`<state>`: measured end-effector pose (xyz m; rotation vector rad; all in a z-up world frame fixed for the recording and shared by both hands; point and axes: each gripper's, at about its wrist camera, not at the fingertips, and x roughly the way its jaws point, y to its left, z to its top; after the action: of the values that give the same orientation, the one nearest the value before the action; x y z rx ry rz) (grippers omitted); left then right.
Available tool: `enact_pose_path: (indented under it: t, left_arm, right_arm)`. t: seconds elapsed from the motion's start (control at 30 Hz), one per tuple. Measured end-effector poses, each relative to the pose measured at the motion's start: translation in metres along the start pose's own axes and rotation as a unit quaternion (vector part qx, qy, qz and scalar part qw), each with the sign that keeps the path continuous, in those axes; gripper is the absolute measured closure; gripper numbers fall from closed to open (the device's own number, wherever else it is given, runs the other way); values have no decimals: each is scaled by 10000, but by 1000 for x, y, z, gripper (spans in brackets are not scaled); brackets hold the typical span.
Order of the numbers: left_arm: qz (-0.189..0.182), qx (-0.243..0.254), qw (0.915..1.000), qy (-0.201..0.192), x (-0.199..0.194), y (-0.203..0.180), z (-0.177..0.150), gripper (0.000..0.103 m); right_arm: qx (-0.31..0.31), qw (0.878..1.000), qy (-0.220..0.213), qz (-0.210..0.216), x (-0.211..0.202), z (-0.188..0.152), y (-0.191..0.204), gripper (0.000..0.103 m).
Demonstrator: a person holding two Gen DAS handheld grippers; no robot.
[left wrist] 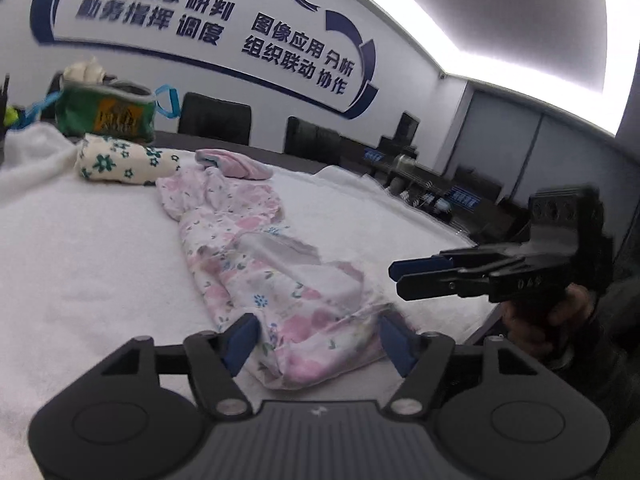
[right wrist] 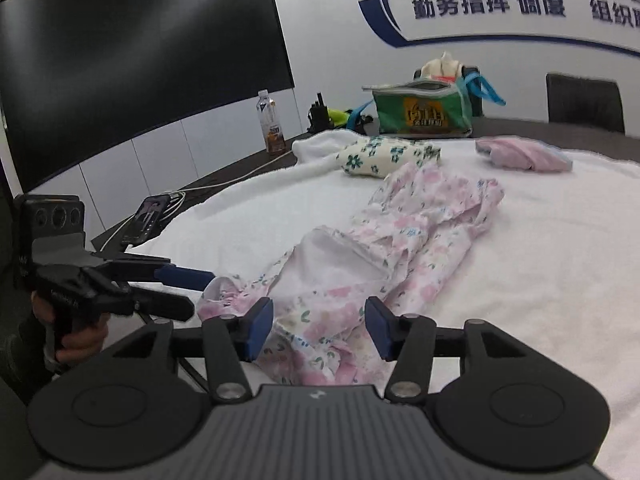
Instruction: Fold clothes
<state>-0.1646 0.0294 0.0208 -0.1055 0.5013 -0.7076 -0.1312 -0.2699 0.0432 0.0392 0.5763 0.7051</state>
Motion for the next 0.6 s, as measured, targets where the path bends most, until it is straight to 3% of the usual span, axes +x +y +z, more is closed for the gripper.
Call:
enact_pose_path:
  t: [0.1, 0.13, 0.17, 0.2, 0.23, 0.27, 0.33, 0.37, 0.4, 0.43, 0.47, 0.53, 0.6]
  left_arm:
    - [351, 313, 9988, 161, 12, -2, -3, 41]
    - [428, 349, 9982, 226, 15, 0, -4, 51]
    - [391, 323, 9981, 344, 18, 5, -3, 70]
    - [308, 272, 9980, 484, 22, 11, -2, 84]
    - [212, 129, 9981, 569, 24, 19, 0, 98]
    - [109, -60, 9980, 626, 25, 27, 3, 98]
    - [-59, -296, 9973, 662, 25, 39, 7, 98]
    - [-102, -267, 9976, 634, 23, 42, 8, 98]
    - [-166, -273, 9975, 634, 22, 44, 9, 98]
    - [-240, -297, 9972, 642, 22, 47, 10, 98]
    - [-313, -332, 9966, 683, 23, 49, 10, 98]
    - [-478, -416, 9948, 796, 27, 53, 10, 98]
    - [-687, -511, 9923, 900, 29, 57, 11, 99]
  right_arm:
    - [55, 9998, 146, 107, 14, -6, -3, 51]
    - [77, 9996, 173, 198, 17, -9, -4, 52]
    - [120, 9994, 199, 269, 21, -12, -5, 58]
    - [154, 9992, 196, 325, 24, -15, -5, 74]
    - [185, 9989, 202, 384, 26, -17, -6, 82]
    - [209, 9985, 231, 447, 28, -19, -7, 87]
    - [72, 9986, 169, 500, 29, -22, -8, 86]
    - [-55, 9987, 104, 490, 28, -25, -7, 79]
    - [-202, 9988, 38, 442, 25, -28, -6, 59]
    - [-353, 9986, -12, 387, 24, -31, -4, 49]
    - [-520, 9981, -24, 320, 24, -34, -2, 45]
    - [-691, 9970, -5, 339, 26, -37, 1, 53]
    - [-767, 9961, 43, 430, 29, -40, 2, 90]
